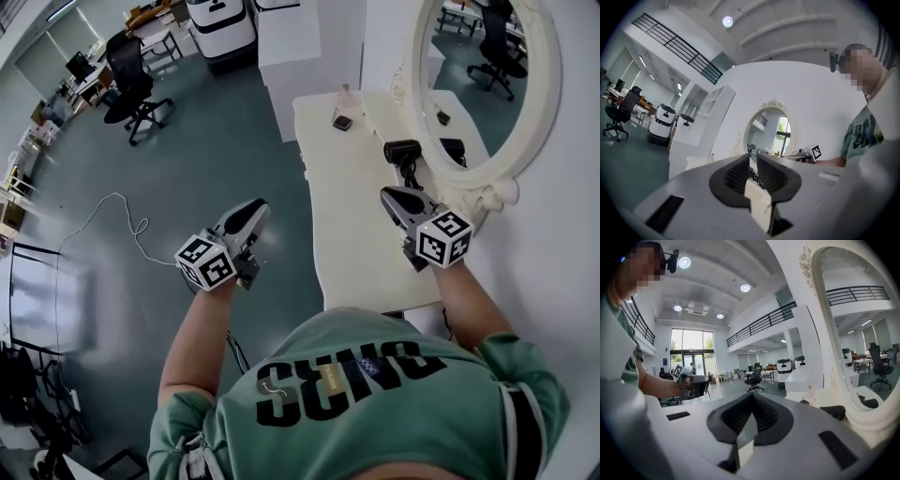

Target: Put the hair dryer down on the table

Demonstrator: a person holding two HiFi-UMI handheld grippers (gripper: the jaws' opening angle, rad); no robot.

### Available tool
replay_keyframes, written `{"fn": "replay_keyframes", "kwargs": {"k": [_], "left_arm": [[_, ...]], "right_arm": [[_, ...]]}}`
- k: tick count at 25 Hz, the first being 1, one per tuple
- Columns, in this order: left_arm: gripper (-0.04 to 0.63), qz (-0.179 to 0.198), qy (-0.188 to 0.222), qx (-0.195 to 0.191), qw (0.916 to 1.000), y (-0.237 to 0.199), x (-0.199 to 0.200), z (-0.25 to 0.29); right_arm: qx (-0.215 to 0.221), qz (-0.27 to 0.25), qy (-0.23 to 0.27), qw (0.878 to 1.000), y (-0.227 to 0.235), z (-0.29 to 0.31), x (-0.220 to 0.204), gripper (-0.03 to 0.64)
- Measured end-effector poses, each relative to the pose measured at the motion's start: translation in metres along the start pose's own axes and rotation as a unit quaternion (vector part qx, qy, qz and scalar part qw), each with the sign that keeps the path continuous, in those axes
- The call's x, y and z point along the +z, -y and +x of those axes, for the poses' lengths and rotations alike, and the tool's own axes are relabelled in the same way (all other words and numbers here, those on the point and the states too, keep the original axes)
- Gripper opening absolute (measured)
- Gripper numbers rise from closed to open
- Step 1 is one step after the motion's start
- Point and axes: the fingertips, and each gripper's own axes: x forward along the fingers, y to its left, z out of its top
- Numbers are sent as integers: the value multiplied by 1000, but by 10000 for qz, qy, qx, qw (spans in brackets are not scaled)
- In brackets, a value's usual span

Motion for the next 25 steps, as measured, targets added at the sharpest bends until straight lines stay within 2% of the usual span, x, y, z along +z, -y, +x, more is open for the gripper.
{"fn": "replay_keyframes", "kwargs": {"k": [5,9,17,25], "left_arm": [[12,-52,627,11,9980,20,7,-44],[11,-83,963,-31,9953,33,10,-62],[9,42,536,325,9980,30,-8,-64],[9,10,363,271,9990,35,-20,-51]], "right_arm": [[197,-34,8,9998,-22,7,2,-6],[276,-56,-78,9996,-30,9,-5,-6],[318,180,-53,9993,-34,10,-7,-6],[248,333,-14,9991,-26,5,-15,-6]]}}
